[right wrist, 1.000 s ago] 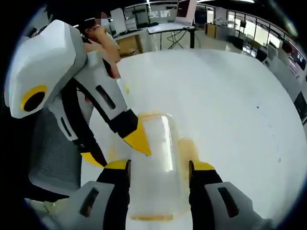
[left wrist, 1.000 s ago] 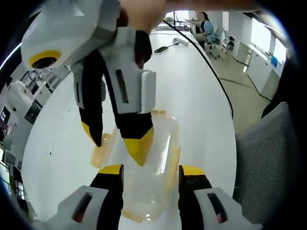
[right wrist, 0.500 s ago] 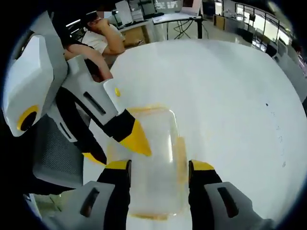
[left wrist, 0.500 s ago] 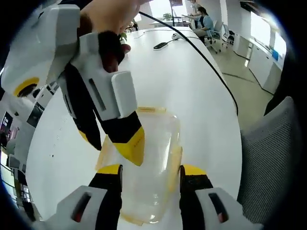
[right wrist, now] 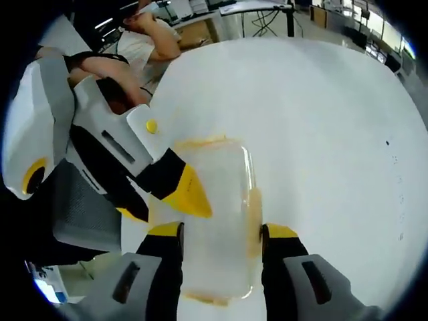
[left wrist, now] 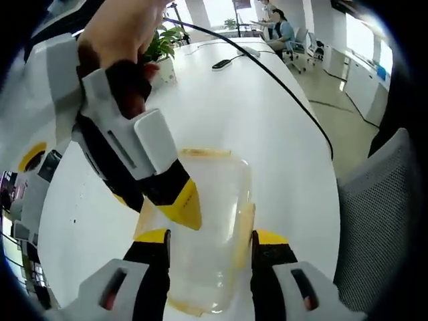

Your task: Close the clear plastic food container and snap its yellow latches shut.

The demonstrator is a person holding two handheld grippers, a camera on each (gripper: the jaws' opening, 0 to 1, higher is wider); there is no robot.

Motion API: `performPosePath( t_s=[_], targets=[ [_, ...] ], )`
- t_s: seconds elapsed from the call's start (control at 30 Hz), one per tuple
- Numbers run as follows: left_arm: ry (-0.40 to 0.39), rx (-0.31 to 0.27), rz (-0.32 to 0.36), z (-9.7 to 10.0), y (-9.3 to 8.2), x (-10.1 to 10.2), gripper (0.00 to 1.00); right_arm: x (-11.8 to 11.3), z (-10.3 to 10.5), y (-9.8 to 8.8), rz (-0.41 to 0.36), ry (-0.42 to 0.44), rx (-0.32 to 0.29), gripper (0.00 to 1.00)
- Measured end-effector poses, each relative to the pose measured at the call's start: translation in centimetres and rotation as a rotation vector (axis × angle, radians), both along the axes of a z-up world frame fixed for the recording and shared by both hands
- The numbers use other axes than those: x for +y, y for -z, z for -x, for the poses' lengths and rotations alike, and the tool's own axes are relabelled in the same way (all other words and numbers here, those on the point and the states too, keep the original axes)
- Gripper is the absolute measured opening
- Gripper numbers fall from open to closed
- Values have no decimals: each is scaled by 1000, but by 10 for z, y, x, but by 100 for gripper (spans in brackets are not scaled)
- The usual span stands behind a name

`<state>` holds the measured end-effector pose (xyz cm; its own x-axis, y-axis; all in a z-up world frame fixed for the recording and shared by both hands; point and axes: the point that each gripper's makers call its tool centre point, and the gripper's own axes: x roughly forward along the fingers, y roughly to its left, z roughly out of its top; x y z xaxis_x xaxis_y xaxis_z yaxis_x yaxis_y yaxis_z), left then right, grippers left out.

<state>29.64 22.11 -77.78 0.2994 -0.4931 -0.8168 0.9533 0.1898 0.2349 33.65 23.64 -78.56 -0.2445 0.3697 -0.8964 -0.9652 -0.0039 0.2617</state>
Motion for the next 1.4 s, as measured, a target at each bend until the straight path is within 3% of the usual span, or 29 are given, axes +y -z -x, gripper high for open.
performPosePath(
  t_s=[0.47,0.53,0.57,1.4],
  targets=[
    [-2,-22,15,-1,2,0,42,0,2,3,65,-40,41,40],
    [3,-32,25,-1,3,-1,40,6,0,-3,51,-34,56,39],
    [-7,-46,-2,-1,7,5,40,5,1,-2,48,-35,66,39],
    [-4,-59,-3,0,4,1,41,-4,5,2,62,-17,52,42]
  ],
)
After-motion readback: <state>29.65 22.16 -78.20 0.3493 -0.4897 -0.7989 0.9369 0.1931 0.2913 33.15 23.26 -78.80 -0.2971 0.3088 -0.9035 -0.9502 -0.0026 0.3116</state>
